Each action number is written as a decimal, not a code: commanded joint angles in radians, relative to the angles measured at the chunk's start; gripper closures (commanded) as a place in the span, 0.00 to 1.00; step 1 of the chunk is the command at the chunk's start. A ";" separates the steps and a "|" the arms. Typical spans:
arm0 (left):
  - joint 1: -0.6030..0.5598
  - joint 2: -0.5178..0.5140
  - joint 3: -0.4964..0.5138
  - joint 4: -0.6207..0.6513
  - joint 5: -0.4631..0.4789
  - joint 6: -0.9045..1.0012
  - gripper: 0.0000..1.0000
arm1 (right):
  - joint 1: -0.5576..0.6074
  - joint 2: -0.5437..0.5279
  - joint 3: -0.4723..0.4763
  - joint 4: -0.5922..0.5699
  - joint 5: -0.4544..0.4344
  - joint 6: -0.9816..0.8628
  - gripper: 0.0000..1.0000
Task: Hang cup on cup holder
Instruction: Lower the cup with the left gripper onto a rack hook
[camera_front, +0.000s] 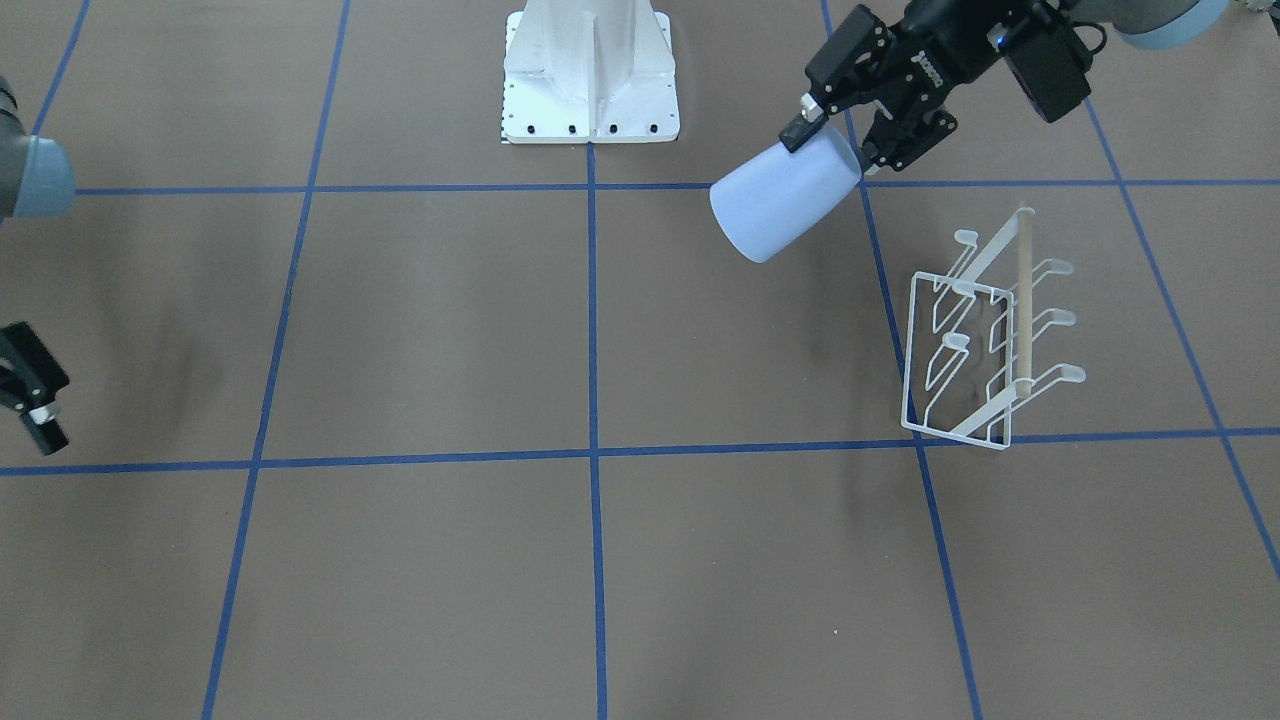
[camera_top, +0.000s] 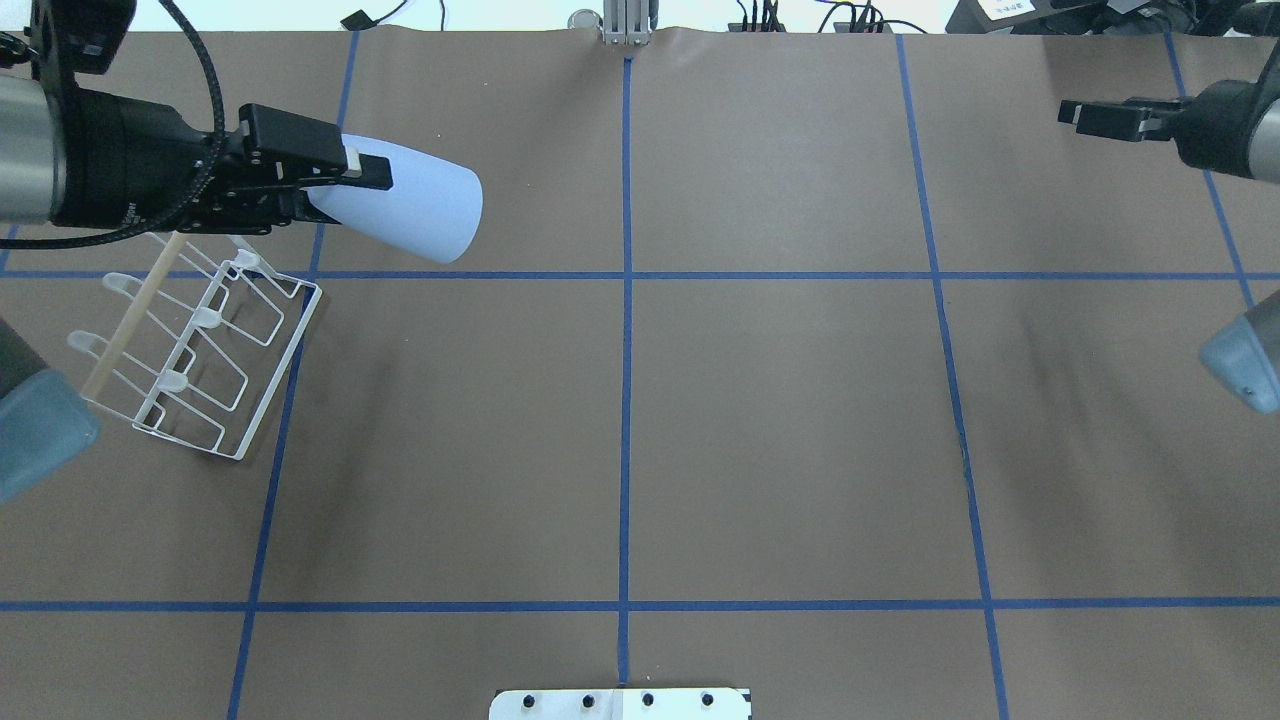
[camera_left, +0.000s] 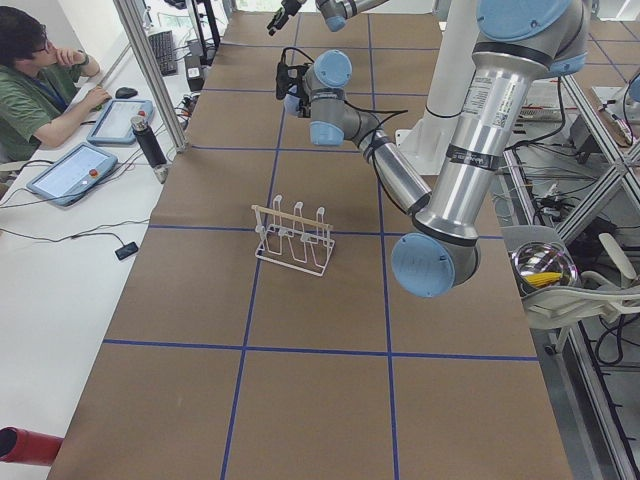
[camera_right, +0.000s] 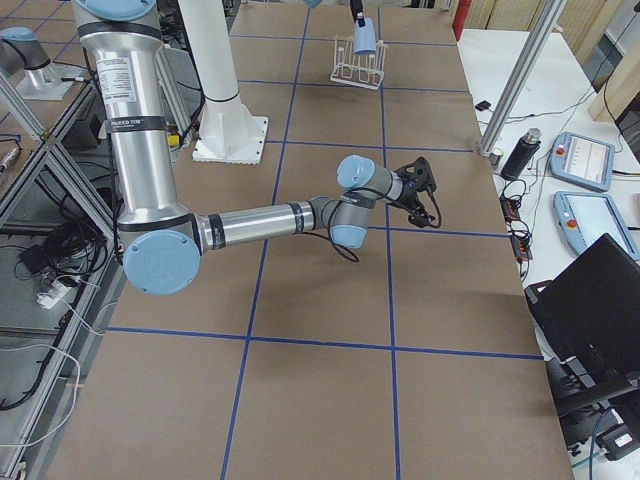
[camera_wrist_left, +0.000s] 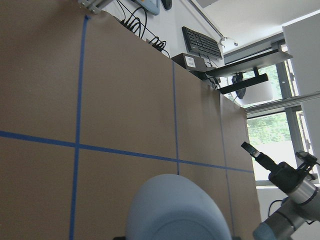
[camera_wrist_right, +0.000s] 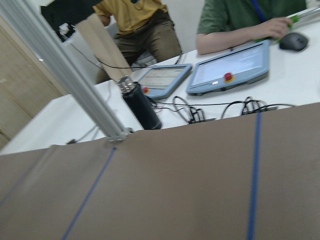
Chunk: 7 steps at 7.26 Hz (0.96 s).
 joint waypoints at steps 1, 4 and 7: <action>-0.019 0.007 -0.082 0.394 0.004 0.286 1.00 | 0.117 -0.001 -0.006 -0.325 0.143 -0.382 0.00; -0.052 0.001 -0.118 0.687 0.014 0.567 1.00 | 0.206 -0.024 -0.001 -0.684 0.412 -0.563 0.00; -0.055 -0.071 -0.068 0.871 0.113 0.742 1.00 | 0.267 0.011 0.017 -1.015 0.415 -0.802 0.00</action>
